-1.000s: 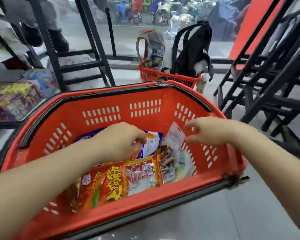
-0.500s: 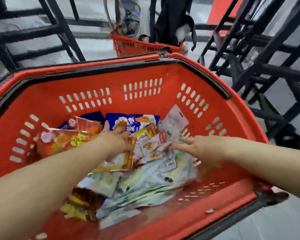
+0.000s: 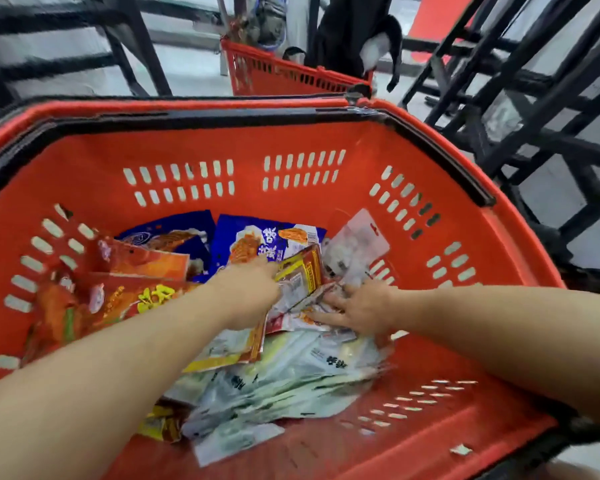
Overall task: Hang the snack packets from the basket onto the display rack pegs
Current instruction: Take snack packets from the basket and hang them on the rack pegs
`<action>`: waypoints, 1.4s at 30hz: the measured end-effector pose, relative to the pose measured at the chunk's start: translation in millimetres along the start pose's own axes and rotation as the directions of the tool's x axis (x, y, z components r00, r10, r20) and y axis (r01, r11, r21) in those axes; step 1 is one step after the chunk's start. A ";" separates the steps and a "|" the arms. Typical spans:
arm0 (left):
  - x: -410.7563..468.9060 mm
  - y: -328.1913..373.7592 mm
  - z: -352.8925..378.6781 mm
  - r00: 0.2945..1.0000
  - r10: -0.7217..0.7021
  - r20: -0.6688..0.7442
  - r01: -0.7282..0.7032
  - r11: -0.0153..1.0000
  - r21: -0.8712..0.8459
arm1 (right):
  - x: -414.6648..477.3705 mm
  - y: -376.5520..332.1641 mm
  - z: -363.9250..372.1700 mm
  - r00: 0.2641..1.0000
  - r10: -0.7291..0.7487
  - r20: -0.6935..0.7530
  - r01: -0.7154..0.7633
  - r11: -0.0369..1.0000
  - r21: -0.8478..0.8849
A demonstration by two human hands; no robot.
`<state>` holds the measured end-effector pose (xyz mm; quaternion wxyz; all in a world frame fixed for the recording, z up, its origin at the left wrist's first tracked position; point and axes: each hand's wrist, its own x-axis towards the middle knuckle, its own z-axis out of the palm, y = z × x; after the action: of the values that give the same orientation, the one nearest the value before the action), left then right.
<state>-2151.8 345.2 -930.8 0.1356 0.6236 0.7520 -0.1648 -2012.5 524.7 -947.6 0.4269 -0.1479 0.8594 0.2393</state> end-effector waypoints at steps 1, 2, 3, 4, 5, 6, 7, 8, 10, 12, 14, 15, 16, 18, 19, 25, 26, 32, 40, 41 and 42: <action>-0.2 -1.1 5.3 1.000 -0.014 0.001 0.014 0.999 -0.039 | 1.2 -0.3 0.8 1.000 -0.002 -0.023 0.002 1.000 -0.006; -0.7 -1.9 8.8 1.000 -0.023 -0.002 0.023 0.998 -0.060 | 1.1 1.2 -0.1 0.998 0.002 -0.064 -0.001 1.000 0.024; -0.6 -2.9 11.5 0.999 -0.035 0.005 0.035 0.997 -0.068 | 0.6 4.2 -3.8 0.993 0.009 -0.121 0.001 0.997 0.083; -1.1 -3.3 12.3 0.999 -0.051 0.012 0.052 0.995 -0.081 | 1.3 8.3 -8.4 0.983 0.021 -0.180 0.002 0.992 0.126; -1.5 -3.2 12.5 0.998 -0.068 0.014 0.069 0.993 -0.092 | 3.1 11.4 -12.8 0.974 0.049 -0.223 -0.015 0.989 0.150; -1.6 -2.1 11.9 0.997 -0.078 0.004 0.078 0.993 -0.086 | 5.5 13.2 -15.7 0.969 0.063 -0.240 -0.022 0.985 0.171; -1.8 -0.2 11.3 0.997 -0.076 -0.007 0.075 0.996 -0.056 | 5.4 13.2 -20.9 0.971 0.069 -0.231 -0.025 0.981 0.191; -2.1 2.5 11.2 0.997 -0.070 -0.028 0.069 0.997 -0.031 | 6.5 14.1 -25.0 0.971 0.075 -0.227 -0.026 0.977 0.210; -3.8 10.6 8.4 0.997 -0.052 -0.054 0.047 0.995 -0.087 | 0.0 15.4 -41.3 0.972 0.106 -0.211 -0.041 0.956 0.289; -5.9 20.5 5.0 0.998 -0.039 -0.047 0.027 0.971 -0.237 | -11.5 21.8 -62.5 0.972 0.152 -0.181 -0.084 0.938 0.336; -5.8 26.5 4.6 0.996 -0.087 0.022 0.089 0.937 -0.338 | -23.9 36.6 -79.4 0.962 0.215 -0.166 -0.145 0.923 0.356; -5.3 25.2 7.4 0.992 -0.108 0.068 0.126 0.914 -0.385 | -30.0 45.0 -84.2 0.953 0.246 -0.178 -0.160 0.905 0.395; -4.5 22.0 11.1 0.987 -0.118 0.109 0.153 0.889 -0.431 | -36.6 54.4 -86.5 0.940 0.281 -0.194 -0.172 0.880 0.444; -3.2 14.8 17.6 0.977 -0.125 0.174 0.194 0.865 -0.462 | -48.7 71.1 -87.6 0.912 0.355 -0.205 -0.197 0.818 0.541; -3.1 12.8 20.4 0.970 -0.129 0.207 0.213 0.863 -0.458 | -53.3 77.9 -87.8 0.895 0.394 -0.208 -0.209 0.784 0.584; -1.3 7.6 21.1 0.946 -0.299 0.123 0.311 0.742 -0.594 | -77.2 102.2 -95.1 0.776 0.560 -0.288 -0.139 0.599 0.789; -2.5 1.5 11.4 0.926 -0.361 0.108 0.339 0.677 -0.654 | -79.9 103.9 -94.5 0.758 0.582 -0.294 -0.131 0.578 0.806; -37.1 -48.3 -105.7 0.815 -0.554 -0.169 0.321 0.675 -0.664 | -99.0 109.1 -93.5 0.757 0.591 -0.279 -0.067 0.495 0.866; -120.2 -71.7 -210.7 0.241 -0.521 -0.819 0.064 0.851 -0.522 | -135.7 107.7 -109.3 0.811 0.470 -0.349 0.145 0.417 0.897; -123.4 -62.4 -210.3 0.207 -0.431 -0.878 0.046 0.901 -0.431 | -143.4 105.9 -112.4 0.811 0.464 -0.355 0.212 0.332 0.919; -123.4 -47.9 -206.5 0.257 -0.332 -0.907 0.054 0.943 -0.329 | -150.1 103.0 -115.3 0.808 0.464 -0.362 0.305 0.196 0.932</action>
<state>-2175.6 313.0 -688.8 -0.2902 0.4792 0.7667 0.3137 -2047.4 556.9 -737.4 0.1216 0.1397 0.9004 -0.3936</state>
